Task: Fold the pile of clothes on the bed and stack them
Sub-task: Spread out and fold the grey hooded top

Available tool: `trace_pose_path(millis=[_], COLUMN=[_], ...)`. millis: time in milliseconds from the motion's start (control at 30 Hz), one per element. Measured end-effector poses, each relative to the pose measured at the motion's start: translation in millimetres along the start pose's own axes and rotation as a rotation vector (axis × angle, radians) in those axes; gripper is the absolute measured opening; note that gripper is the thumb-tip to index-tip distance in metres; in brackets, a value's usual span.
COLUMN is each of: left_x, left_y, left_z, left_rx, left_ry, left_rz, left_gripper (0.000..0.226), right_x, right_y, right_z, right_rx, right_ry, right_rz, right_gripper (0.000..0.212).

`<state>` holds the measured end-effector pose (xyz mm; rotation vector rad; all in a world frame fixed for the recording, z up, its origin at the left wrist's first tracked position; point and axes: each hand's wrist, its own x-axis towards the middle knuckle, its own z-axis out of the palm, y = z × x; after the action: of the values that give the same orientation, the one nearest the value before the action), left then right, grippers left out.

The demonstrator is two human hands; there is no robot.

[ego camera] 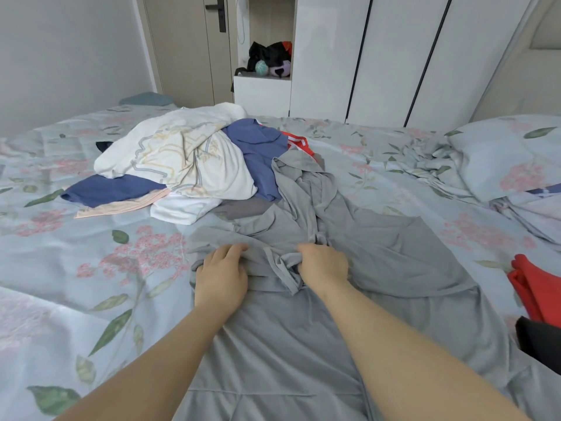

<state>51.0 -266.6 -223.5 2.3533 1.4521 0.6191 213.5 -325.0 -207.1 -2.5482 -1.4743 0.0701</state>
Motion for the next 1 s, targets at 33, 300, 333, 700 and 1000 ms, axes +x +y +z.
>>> trace_pose_path(millis=[33, 300, 333, 700, 1000], left_x=[0.3, -5.3, -7.2, -4.5, 10.4], left_y=[-2.0, -4.8, -4.2, -22.3, -58.9], left_z=[4.5, 12.7, 14.1, 7.8, -25.6], left_rx=[0.016, -0.018, -0.013, 0.213, -0.163], left_ry=[-0.003, 0.11, 0.129, 0.174, -0.244], left_rz=[0.005, 0.11, 0.115, -0.026, 0.421], left_gripper=[0.045, 0.04, 0.038, 0.015, 0.015], right_x=[3.8, 6.6, 1.5, -7.4, 21.5], right_y=[2.1, 106.1, 117.6, 96.7, 111.6], right_z=[0.5, -41.9, -31.9, -9.6, -51.6], right_rx=[0.103, 1.393, 1.34, 0.088, 0.359], right_ry=[0.014, 0.543, 0.523, 0.173, 0.4], right_rz=[0.021, 0.821, 0.88, 0.207, 0.25], right_gripper=[0.024, 0.016, 0.023, 0.035, 0.021])
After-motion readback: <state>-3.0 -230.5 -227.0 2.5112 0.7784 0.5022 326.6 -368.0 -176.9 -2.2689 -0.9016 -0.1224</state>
